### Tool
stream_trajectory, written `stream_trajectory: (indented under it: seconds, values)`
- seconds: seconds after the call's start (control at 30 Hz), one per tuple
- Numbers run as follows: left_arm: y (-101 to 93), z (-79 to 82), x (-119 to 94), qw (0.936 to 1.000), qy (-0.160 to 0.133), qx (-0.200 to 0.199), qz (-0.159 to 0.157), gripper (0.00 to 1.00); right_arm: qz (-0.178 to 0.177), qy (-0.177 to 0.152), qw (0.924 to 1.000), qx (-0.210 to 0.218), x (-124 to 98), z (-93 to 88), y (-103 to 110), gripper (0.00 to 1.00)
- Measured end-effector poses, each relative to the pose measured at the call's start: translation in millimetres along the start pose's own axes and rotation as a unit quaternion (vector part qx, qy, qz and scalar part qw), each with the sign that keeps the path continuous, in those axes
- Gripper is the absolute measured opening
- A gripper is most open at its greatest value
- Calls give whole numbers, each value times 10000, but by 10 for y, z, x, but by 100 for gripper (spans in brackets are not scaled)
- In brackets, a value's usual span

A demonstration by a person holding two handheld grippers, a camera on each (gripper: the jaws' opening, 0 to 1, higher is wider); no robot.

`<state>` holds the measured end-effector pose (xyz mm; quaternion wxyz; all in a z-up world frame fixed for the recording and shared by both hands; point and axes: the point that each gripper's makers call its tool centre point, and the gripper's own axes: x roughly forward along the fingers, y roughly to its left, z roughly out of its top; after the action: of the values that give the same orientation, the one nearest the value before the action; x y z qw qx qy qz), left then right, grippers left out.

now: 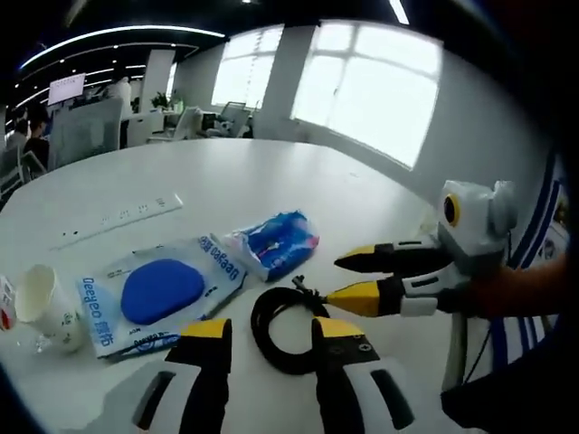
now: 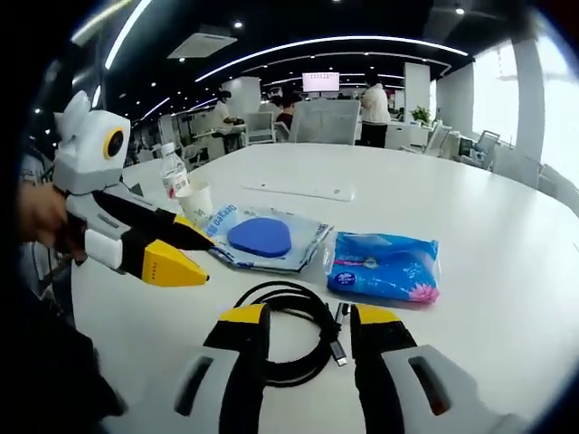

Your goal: Arrange the tabletop items into an orderly group along one side of the table until the central work area is clear of visible clutter.

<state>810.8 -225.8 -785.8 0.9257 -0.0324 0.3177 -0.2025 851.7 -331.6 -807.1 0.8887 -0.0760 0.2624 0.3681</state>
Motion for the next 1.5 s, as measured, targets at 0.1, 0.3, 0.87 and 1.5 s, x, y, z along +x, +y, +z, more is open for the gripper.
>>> stream_trajectory:
  seconds: [0.1, 0.3, 0.87, 1.5]
  values:
    - [89, -2, -145, 9998, -140, -93, 118, 38, 84, -72, 9999, -38, -31, 30, 45, 40]
    - [231, 15, -568, 9974, -615, -97, 352, 49, 200, -219, 9996, -11, -116, 57, 89, 60]
    - [687, -436, -1537, 9861, -1215, -531, 1000, 72, 383, -481, 9980, -154, -449, 10, 313, 81]
    - [800, -618, -2020, 9850, -1181, -217, 1239, 87, 551, -406, 9971, -325, -656, -20, 365, 90]
